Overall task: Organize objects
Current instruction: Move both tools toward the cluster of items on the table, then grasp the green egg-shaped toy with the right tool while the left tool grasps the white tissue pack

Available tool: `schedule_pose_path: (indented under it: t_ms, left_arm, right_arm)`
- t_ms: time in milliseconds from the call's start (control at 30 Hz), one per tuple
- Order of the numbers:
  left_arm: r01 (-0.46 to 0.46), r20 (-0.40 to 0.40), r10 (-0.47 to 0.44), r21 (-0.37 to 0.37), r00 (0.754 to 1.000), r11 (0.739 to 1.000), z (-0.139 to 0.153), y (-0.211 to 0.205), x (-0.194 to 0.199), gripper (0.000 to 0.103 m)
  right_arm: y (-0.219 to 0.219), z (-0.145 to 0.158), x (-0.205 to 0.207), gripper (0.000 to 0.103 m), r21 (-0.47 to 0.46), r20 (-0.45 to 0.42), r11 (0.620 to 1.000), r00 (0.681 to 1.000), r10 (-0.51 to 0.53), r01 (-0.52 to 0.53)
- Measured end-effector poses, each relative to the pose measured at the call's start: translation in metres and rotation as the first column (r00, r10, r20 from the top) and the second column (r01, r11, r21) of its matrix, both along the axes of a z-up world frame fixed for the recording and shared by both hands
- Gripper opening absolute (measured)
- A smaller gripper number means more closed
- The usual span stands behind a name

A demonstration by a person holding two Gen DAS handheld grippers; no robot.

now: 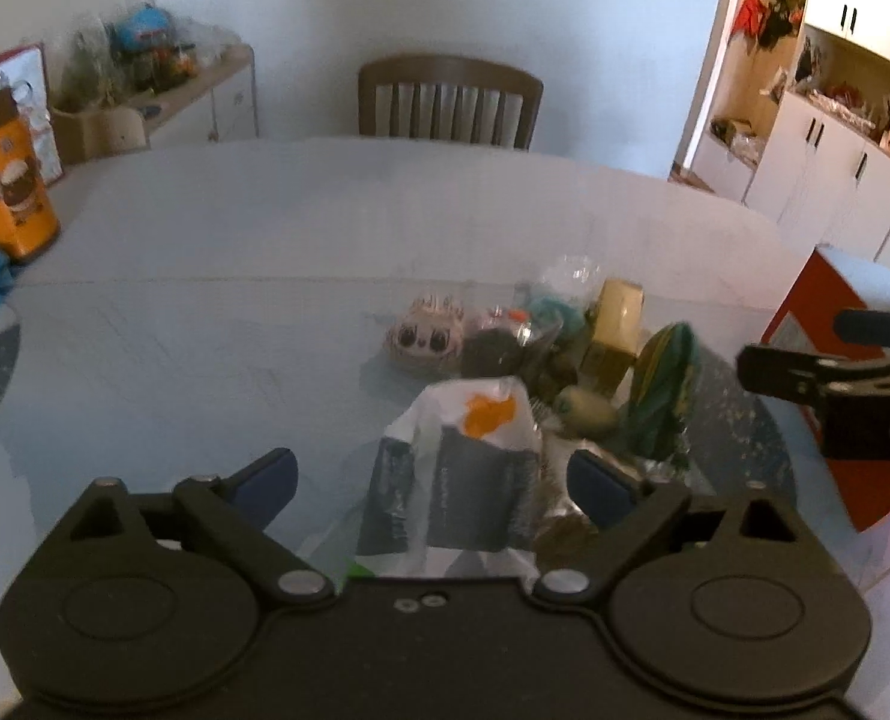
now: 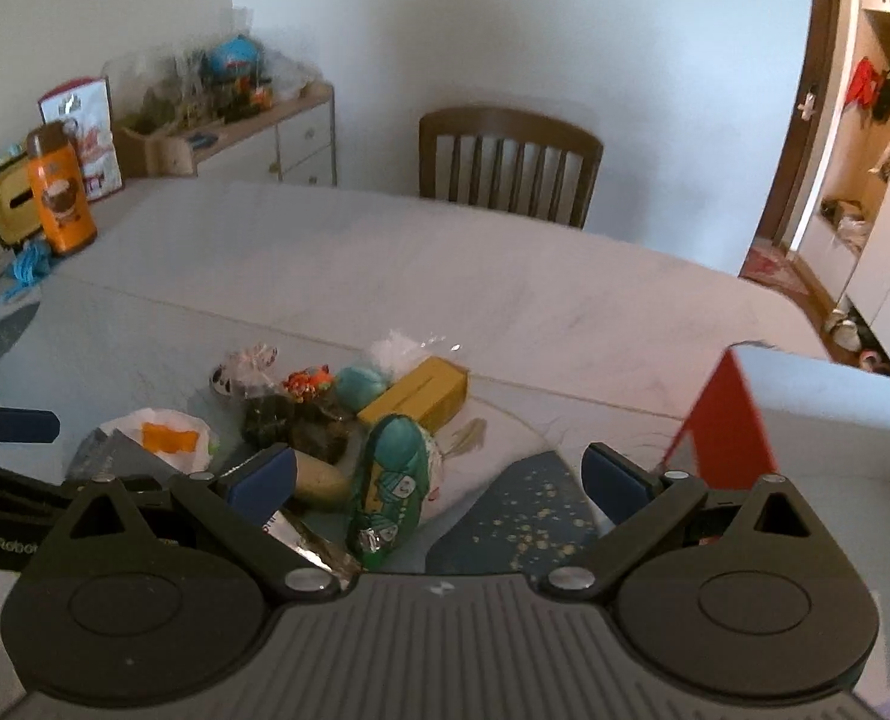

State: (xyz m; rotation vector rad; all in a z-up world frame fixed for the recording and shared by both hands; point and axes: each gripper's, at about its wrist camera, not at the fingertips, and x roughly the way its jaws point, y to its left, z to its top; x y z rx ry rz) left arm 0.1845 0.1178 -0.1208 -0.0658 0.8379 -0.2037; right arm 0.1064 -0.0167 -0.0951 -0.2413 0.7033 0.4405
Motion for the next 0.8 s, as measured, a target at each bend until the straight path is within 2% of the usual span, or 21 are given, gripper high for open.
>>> schedule_pose_path:
  t_ms: [67,200,267,400,600,667,733,800]
  left_arm:
    - [0.018,-0.025,-0.018,-0.008,1.0,1.0,-0.006,0.002,0.004,0.091]
    - [0.041,-0.042,-0.042,-0.016,0.998,0.999,-0.01,0.004,0.008,0.089]
    - [0.057,-0.053,-0.058,-0.023,0.997,0.998,-0.014,0.006,0.011,0.083]
    - [0.061,-0.076,-0.066,-0.064,0.995,0.996,-0.017,0.012,0.017,0.08]
    - [0.088,-0.089,-0.099,-0.113,0.991,0.99,-0.015,0.016,0.017,0.064]
    - [0.107,-0.088,-0.119,-0.133,0.989,0.985,-0.013,0.017,0.017,0.053]
    - [0.131,-0.085,-0.144,-0.138,0.986,0.982,-0.012,0.017,0.016,0.05]
    - [0.139,-0.088,-0.152,-0.139,0.985,0.98,-0.012,0.016,0.017,0.042]
  right_arm:
    - [0.006,-0.008,0.009,0.092,-0.018,-0.014,1.0,1.0,-0.013,0.013]
    - [0.014,-0.024,0.022,0.087,-0.026,-0.055,1.0,0.998,-0.008,0.007]
    - [0.016,-0.03,0.028,0.08,-0.028,-0.076,1.0,0.997,0.002,-0.005]
    - [0.021,-0.038,0.036,0.068,-0.027,-0.112,0.999,0.994,0.015,-0.018]
    - [0.027,-0.042,0.043,0.049,-0.015,-0.144,0.999,0.989,0.033,-0.035]
    - [0.028,-0.041,0.043,0.04,-0.011,-0.146,0.999,0.989,0.04,-0.042]
    - [0.03,-0.04,0.042,0.039,-0.015,-0.145,0.999,0.988,0.046,-0.048]
    - [0.032,-0.04,0.041,0.038,-0.022,-0.142,0.999,0.989,0.044,-0.048]
